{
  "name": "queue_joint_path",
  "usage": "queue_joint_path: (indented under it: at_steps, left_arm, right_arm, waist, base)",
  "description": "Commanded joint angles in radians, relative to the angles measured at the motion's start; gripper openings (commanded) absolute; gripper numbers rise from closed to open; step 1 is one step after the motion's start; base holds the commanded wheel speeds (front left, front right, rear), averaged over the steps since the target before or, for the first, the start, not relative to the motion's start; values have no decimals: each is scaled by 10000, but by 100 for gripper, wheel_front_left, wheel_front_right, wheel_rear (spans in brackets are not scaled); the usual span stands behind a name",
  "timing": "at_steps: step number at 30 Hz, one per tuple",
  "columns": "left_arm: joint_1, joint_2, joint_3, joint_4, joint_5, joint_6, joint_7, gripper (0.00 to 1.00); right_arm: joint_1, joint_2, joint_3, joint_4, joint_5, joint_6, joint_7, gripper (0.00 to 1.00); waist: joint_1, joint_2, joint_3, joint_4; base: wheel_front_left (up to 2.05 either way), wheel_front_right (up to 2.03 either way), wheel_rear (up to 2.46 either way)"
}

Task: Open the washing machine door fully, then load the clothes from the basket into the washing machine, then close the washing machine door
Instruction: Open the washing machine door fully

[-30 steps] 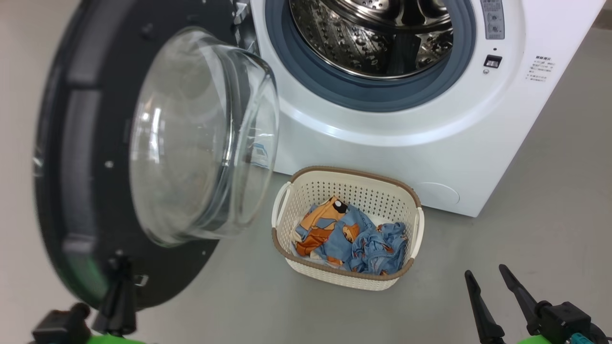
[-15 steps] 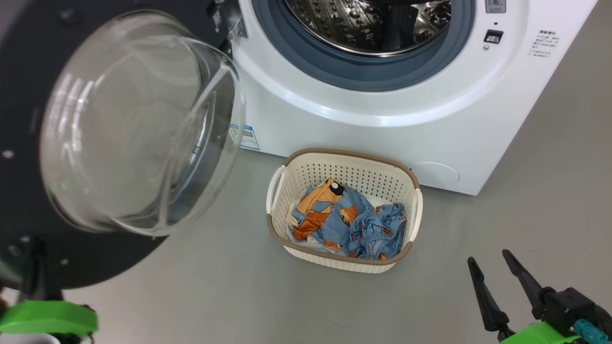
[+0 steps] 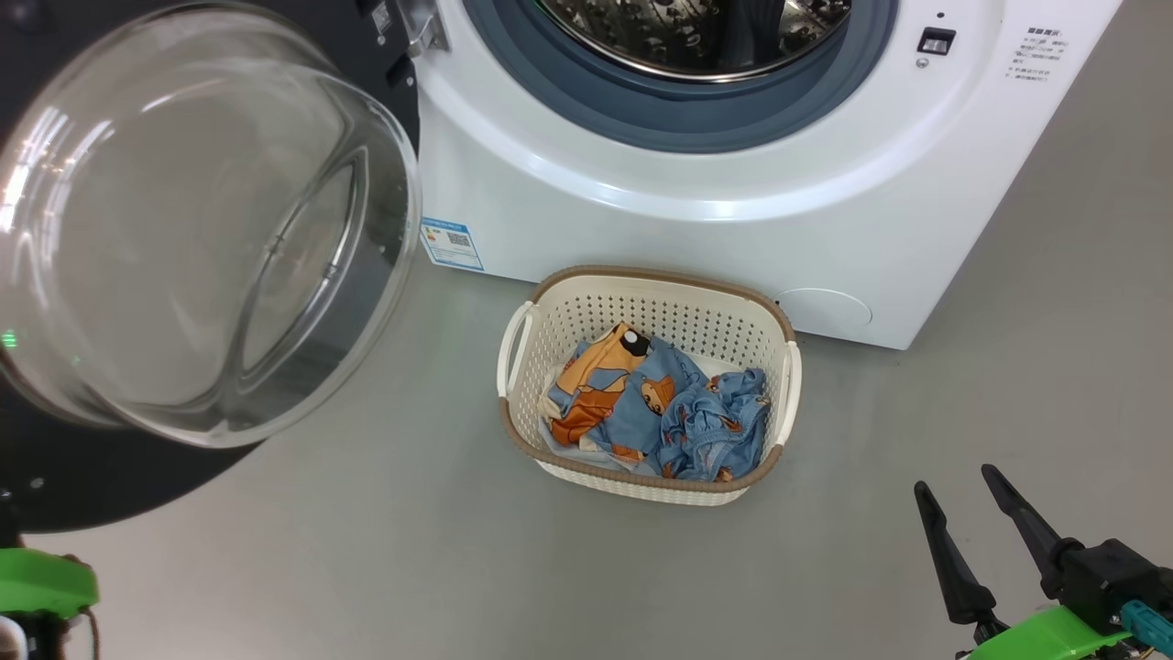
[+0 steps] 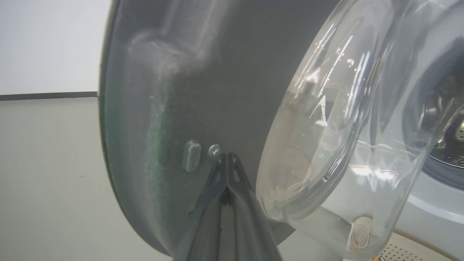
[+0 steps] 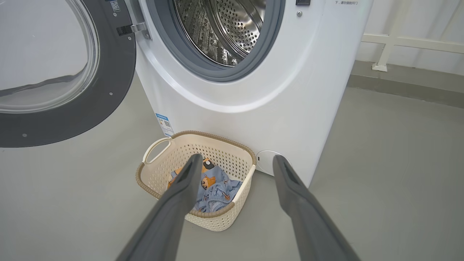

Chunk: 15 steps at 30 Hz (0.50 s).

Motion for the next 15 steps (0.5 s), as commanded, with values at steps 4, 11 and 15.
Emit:
queue_joint_path:
  at_steps: [4,11,15]
  left_arm:
    - [-657,716,907,287,330,-221,-88,0]
    - [-1067,733,1458,828,815,-446,-89,0]
    - [-1129,580,1551,680,1117,-621,-89,0]
  right_arm:
    - [-150,-262,189,-287,162,27,-74,100]
    - [-148,-347,243,-305,186,27,-74,100]
    - [-168,-325,207,-303,207,27,-74,100]
  waist:
    - [0,0,81,-66]
    - [0,0,111,-142]
    - [0,0,93,-198]
  base:
    - [0,0,0]
    - [0,0,0]
    - [0,0,0]
